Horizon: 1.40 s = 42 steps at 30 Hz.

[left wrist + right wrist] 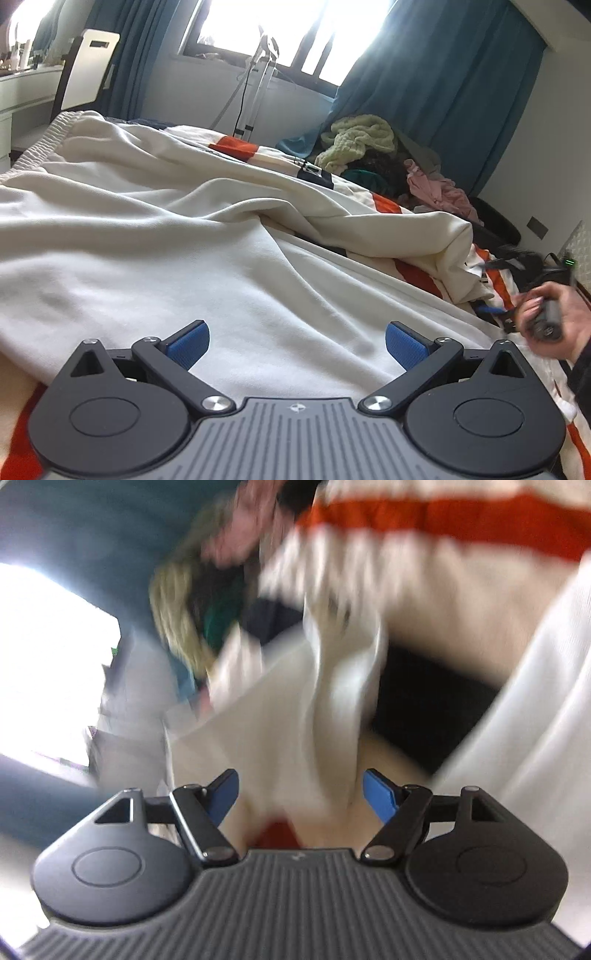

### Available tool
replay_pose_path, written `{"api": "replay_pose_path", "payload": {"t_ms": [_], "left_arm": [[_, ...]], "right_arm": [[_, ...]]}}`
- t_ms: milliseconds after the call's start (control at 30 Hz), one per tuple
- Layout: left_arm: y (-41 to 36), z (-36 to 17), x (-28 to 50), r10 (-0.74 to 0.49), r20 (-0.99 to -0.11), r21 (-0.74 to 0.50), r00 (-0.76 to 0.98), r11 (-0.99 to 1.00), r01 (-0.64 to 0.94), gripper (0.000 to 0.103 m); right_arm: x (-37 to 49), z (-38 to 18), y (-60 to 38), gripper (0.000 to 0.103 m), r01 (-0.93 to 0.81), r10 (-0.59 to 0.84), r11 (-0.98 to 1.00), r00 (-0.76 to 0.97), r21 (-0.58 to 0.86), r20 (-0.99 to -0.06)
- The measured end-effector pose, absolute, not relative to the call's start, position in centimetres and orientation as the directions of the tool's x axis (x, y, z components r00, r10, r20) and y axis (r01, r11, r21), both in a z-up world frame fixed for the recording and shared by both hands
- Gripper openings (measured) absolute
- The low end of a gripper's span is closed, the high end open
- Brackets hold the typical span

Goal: Fold clothes

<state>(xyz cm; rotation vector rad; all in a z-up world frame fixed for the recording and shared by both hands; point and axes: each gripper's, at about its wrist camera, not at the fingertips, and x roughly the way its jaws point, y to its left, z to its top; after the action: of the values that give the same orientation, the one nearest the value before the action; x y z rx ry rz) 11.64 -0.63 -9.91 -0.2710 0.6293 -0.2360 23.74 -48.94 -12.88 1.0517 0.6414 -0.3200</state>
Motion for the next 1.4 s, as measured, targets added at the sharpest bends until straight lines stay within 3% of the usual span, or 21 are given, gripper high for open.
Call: {"api": "replay_pose_path", "payload": {"t_ms": [167, 233, 267, 300, 400, 567, 733, 933, 1033, 1100, 1167, 1300, 1400], "left_arm": [[-1.1, -10.0, 10.5, -0.310, -0.525, -0.312, 0.792, 0.937, 0.160, 0.102], [-1.3, -10.1, 10.0, -0.316, -0.518, -0.309, 0.795, 0.936, 0.170, 0.102], [-1.7, -10.2, 10.2, -0.330, -0.514, -0.311, 0.791, 0.932, 0.187, 0.102], [-2.1, -10.4, 10.4, -0.345, -0.511, -0.313, 0.787, 0.928, 0.204, 0.102], [-3.4, -10.8, 11.1, -0.390, -0.501, -0.320, 0.773, 0.913, 0.253, 0.102], [-3.8, -11.9, 12.3, -0.471, -0.507, -0.385, 0.722, 0.873, 0.299, 0.102], [-3.1, -12.3, 13.0, -0.491, -0.523, -0.448, 0.697, 0.854, 0.265, 0.101], [-1.8, -11.7, 13.2, -0.479, -0.512, -0.496, 0.713, 0.842, 0.210, 0.101], [-0.5, -11.4, 14.2, -0.483, -0.499, -0.548, 0.720, 0.819, 0.169, 0.101], [0.4, -11.3, 16.1, -0.499, -0.493, -0.602, 0.713, 0.787, 0.134, 0.101], [1.1, -11.4, 18.8, -0.526, -0.480, -0.657, 0.702, 0.746, 0.110, 0.101], [2.4, -12.4, 25.1, -0.557, -0.430, -0.757, 0.710, 0.651, 0.052, 0.101], [2.3, -13.6, 30.2, -0.545, -0.442, -0.792, 0.712, 0.609, -0.026, 0.100]], "right_arm": [[25.2, -15.5, -45.5, 0.074, 0.534, 0.030, 0.488, 0.780, 0.691, -0.624], [26.2, -15.5, -46.2, 0.056, 0.532, 0.009, 0.514, 0.781, 0.673, -0.624], [26.8, -15.3, -46.6, 0.028, 0.536, 0.001, 0.534, 0.773, 0.654, -0.635], [27.1, -14.7, -47.2, 0.019, 0.539, -0.010, 0.558, 0.764, 0.630, -0.645], [27.5, -12.0, -49.6, 0.011, 0.531, -0.075, 0.644, 0.760, 0.551, -0.645], [24.2, -6.5, -55.1, 0.010, 0.518, -0.237, 0.735, 0.801, 0.438, -0.550], [20.5, -7.2, -57.4, 0.010, 0.514, -0.257, 0.776, 0.786, 0.365, -0.562], [16.8, -9.8, -56.8, 0.016, 0.536, -0.190, 0.710, 0.771, 0.457, -0.608], [14.3, -10.4, -56.3, 0.036, 0.559, -0.176, 0.640, 0.774, 0.527, -0.608], [12.6, -10.9, -56.5, 0.069, 0.528, -0.142, 0.591, 0.812, 0.610, -0.565], [11.4, -11.5, -56.8, 0.079, 0.461, -0.089, 0.556, 0.861, 0.692, -0.502], [12.2, -13.7, -57.0, 0.079, 0.384, 0.095, 0.456, 0.876, 0.803, -0.474], [14.8, -14.9, -56.3, 0.078, 0.347, 0.188, 0.446, 0.865, 0.825, -0.465]]}}
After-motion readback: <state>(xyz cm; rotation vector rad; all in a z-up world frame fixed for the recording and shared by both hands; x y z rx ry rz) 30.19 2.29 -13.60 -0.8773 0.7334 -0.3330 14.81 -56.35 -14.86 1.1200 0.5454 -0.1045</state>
